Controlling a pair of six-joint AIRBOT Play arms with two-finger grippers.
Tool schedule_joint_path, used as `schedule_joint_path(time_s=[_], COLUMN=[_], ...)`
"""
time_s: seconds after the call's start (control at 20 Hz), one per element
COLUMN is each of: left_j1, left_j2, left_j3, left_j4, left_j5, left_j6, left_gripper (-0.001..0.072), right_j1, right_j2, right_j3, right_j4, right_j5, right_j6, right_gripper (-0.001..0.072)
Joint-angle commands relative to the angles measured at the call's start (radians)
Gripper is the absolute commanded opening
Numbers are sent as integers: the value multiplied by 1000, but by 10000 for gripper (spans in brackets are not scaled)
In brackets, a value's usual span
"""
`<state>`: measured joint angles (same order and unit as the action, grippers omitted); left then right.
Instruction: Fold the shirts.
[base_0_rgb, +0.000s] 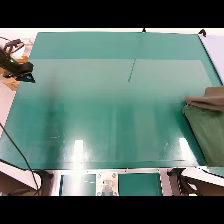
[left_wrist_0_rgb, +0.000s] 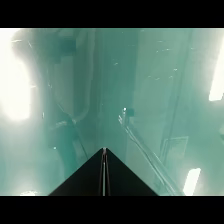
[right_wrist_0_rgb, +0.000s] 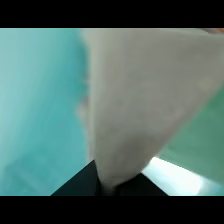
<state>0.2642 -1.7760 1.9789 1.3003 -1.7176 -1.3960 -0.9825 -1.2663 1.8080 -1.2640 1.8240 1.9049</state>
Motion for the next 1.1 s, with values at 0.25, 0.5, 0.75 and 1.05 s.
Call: schedule_joint_path(time_s=[0.25,0.5,0.75,1.05], left_j1=[0,0,0,-72], left_j2=[0,0,5,153], left_j3=[0,0,0,-186], left_j4=[-3,-4,-59,-78], left_j5=[-21,-18,-20,39], left_j6=[9,10,5,-39], left_gripper=[24,24,23,23], right_j1=[-19,-19,32,333], right_j2=[105,70,12,106], right_j3=[-553,-677,-388,-410], right_j4=[-424,-452,-69,71], right_j5=[-34,-72,-146,-345], right_j6=[-9,-9,-76,-214], right_gripper=[20,555,39,16])
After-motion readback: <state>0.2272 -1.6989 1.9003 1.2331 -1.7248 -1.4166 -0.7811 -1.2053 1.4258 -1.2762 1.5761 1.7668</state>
